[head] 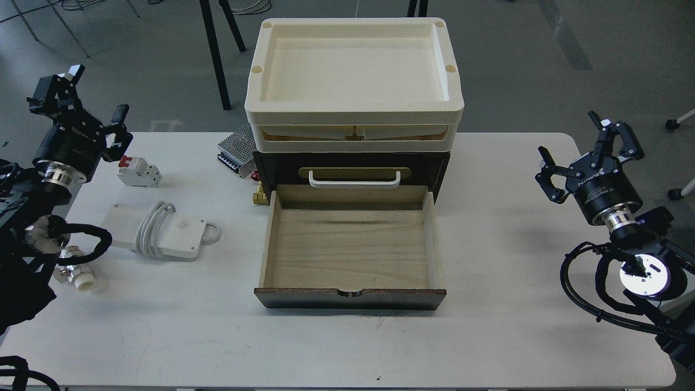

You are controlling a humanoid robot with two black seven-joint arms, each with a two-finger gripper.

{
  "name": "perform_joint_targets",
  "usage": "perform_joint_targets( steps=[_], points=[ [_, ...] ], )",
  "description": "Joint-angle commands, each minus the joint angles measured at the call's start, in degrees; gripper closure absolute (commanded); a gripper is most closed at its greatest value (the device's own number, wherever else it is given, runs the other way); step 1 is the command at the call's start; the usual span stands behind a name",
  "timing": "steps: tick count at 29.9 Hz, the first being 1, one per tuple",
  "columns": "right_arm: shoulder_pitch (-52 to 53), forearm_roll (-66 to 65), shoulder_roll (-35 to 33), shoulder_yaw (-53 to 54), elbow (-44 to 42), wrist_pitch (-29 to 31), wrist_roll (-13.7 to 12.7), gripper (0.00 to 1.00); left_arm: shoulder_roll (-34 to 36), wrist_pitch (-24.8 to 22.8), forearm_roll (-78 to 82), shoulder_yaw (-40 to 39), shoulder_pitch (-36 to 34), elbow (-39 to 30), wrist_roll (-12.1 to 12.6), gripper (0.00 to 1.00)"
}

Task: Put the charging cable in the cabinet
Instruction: 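Move the left gripper down toward the white charger with coiled cable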

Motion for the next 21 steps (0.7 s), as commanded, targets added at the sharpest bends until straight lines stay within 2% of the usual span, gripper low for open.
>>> perform_joint_targets(
  steps=[1, 11, 14, 17, 21],
  points=[
    [0.00, 0.00, 0.00, -0.01, -0.07, 0.01, 0.00, 0.01, -0.31, 0.00, 0.18, 0.22, 0.27, 0.07, -0.13, 0.00],
    [0.00, -0.09, 0.00, -0.01, 0.02, 0.01, 0.00, 0.01, 0.56, 0.00, -0.17, -0.21, -1.04, 4.29, -0.13, 0.00],
    [0.00, -0.09, 0.00, -0.01, 0.02, 0.01, 0.00, 0.01, 4.59, 0.00, 0.61, 0.49, -1.13, 4.20, -0.13, 0.00],
    [0.00, -0.09, 0.00, -0.01, 0.02, 0.01, 0.00, 0.01, 9.25, 0.14, 6.48, 4.16, -2.35, 4.11, -0.13, 0.05],
    [0.00, -0.09, 0.00, -0.01, 0.02, 0.01, 0.00, 0.01, 12.08, 4.88, 17.20, 9.61, -6.84, 4.02, -0.13, 0.09]
  ],
)
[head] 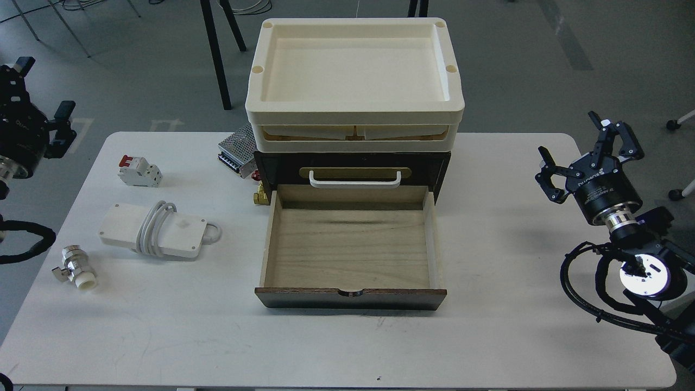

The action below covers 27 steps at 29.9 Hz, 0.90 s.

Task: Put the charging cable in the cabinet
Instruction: 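Move the left gripper down toward the white charger with coiled cable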

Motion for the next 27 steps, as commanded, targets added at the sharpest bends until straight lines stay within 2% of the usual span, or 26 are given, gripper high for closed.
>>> perform_joint_targets(
  steps=[1, 4, 6, 12, 14, 20, 27],
  points=[
    [0.00, -0.03, 0.00, 0.00, -0.06, 0.00, 0.00, 0.01, 2.58, 2.62, 9.66, 5.43, -2.91, -0.24, 0.02, 0.10],
    [0.00, -0.03, 0.00, 0.00, 0.02, 0.00, 0.00, 0.01, 4.69, 4.54, 15.29, 8.24, -3.61, -1.20, 0.02, 0.16],
    [0.00, -0.03, 0.00, 0.00, 0.02, 0.00, 0.00, 0.01, 5.57, 6.21, 19.25, 10.09, -4.31, -3.74, 0.02, 0.16],
    [0.00, -0.03, 0.00, 0.00, 0.02, 0.00, 0.00, 0.01, 11.89, 6.39, 31.29, 15.19, -4.67, -19.11, 0.02, 0.12],
    [0.00, -0.03, 0.00, 0.00, 0.02, 0.00, 0.00, 0.01, 12.60, 6.92, 35.16, 16.77, -4.32, -22.29, 0.02, 0.13],
    [0.00, -0.03, 0.00, 0.00, 0.02, 0.00, 0.00, 0.01, 12.61, 15.96, 50.27, 22.30, -3.88, -24.94, 0.02, 0.14],
    [0.00, -0.03, 0.00, 0.00, 0.02, 0.00, 0.00, 0.01, 12.17, 25.63, 51.52, 34.95, -2.91, -24.94, 0.02, 0.14]
  ],
)
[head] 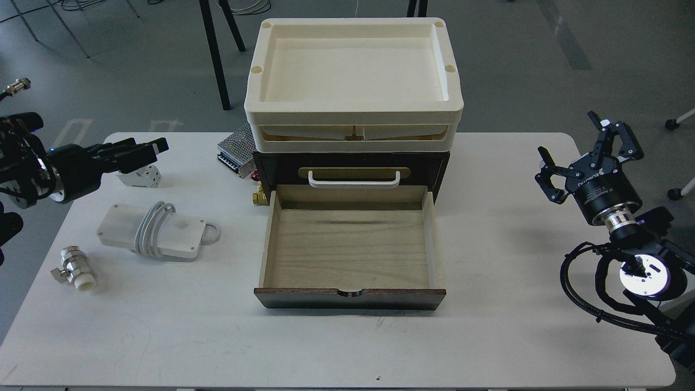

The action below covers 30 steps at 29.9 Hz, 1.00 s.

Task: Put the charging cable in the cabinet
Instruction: 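Move the left gripper down toward the white charger with coiled cable, then close the left gripper on the white charger's coiled cable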

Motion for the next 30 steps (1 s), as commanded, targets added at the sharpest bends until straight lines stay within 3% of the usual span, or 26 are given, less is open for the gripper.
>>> perform_joint_targets(
  steps=[1, 7, 15, 21, 30],
  points=[
    [0.00, 0.00, 0.00, 0.07, 0.00, 0.00, 0.00, 0.01, -0.31, 6.85, 0.34, 8.26, 0.47, 0.26, 0.00, 0.14],
    [0.00, 0.00, 0.00, -0.01, 0.00, 0.00, 0.00, 0.01, -1.19, 15.65, 0.34, 18.12, 1.26, 0.26, 0.00, 0.14],
    [0.00, 0.00, 0.00, 0.07, 0.00, 0.00, 0.00, 0.01, -2.42, 16.63, -0.01, 19.89, 3.64, 2.45, 0.00, 0.14],
    [0.00, 0.00, 0.00, -0.01, 0.00, 0.00, 0.00, 0.01, -8.48, 16.89, -0.80, 19.53, 3.81, 10.88, 0.00, 0.14],
    [0.00, 0.00, 0.00, 0.07, 0.00, 0.00, 0.00, 0.01, -9.19, 19.88, -0.89, 19.62, 5.40, 13.44, 0.00, 0.14]
  ],
)
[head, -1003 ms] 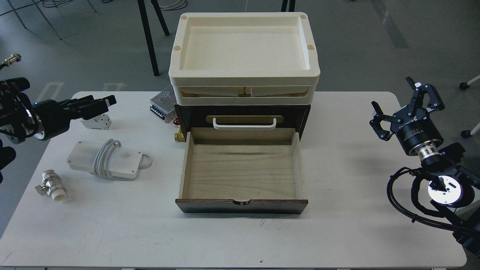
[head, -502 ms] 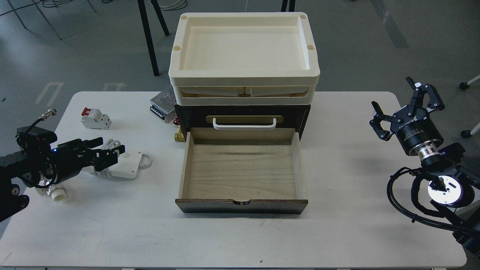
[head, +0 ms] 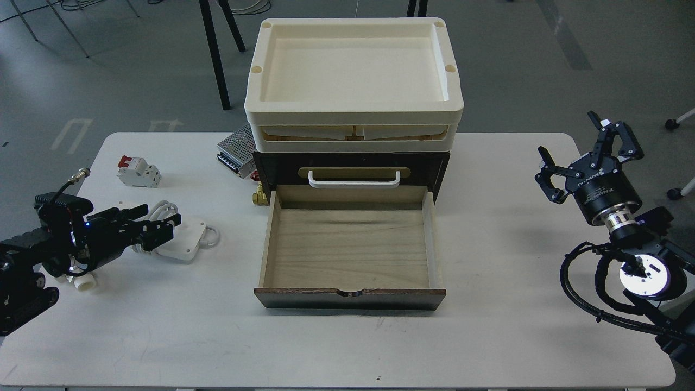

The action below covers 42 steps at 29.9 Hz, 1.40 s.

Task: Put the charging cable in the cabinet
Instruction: 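Close the left gripper on the white charger's coiled cable, then lift the charger with the left gripper and carry it over the drawer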

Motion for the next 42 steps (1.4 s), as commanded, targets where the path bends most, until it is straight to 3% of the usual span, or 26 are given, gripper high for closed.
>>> perform_joint_targets(
  steps=[1, 10, 15, 17, 18, 27, 36, 39, 42],
  points=[
    [0.00, 0.00, 0.00, 0.02, -0.01, 0.00, 0.00, 0.01, -0.81, 0.59, 0.04, 0.22, 0.26, 0.96, 0.00, 0.14],
    [0.00, 0.00, 0.00, 0.02, -0.01, 0.00, 0.00, 0.01, -7.22, 2.52, 0.74, 0.57, 0.78, 11.76, 0.00, 0.36],
    [0.00, 0.00, 0.00, 0.02, -0.01, 0.00, 0.00, 0.01, -7.93, 3.92, 0.83, 0.57, 2.19, 12.92, 0.00, 0.68],
    [0.00, 0.00, 0.00, 0.02, -0.01, 0.00, 0.00, 0.01, -7.93, 4.36, 0.84, 0.83, 2.89, 13.09, 0.00, 0.88],
    [0.00, 0.00, 0.00, 0.02, -0.01, 0.00, 0.00, 0.01, -8.02, 4.37, 0.48, 0.83, 2.81, 13.18, 0.00, 0.90],
    [0.00, 0.00, 0.00, 0.02, -0.09, 0.00, 0.00, 0.01, -7.05, 3.93, -4.43, -0.66, 1.84, 12.57, 0.00, 0.94],
    [0.00, 0.00, 0.09, 0.02, -0.09, 0.00, 0.00, 0.01, 0.32, 1.21, -15.85, -2.32, 0.00, 9.94, 0.00, 1.00],
    [0.00, 0.00, 0.09, 0.02, -0.09, 0.00, 0.00, 0.01, 5.85, -3.96, -19.46, -7.15, -0.97, 4.50, 0.00, 1.00],
    [0.00, 0.00, 0.09, 0.02, -0.09, 0.00, 0.00, 0.01, 12.09, -12.48, -23.06, -16.01, -1.41, -1.48, 0.00, 1.00]
  ],
)
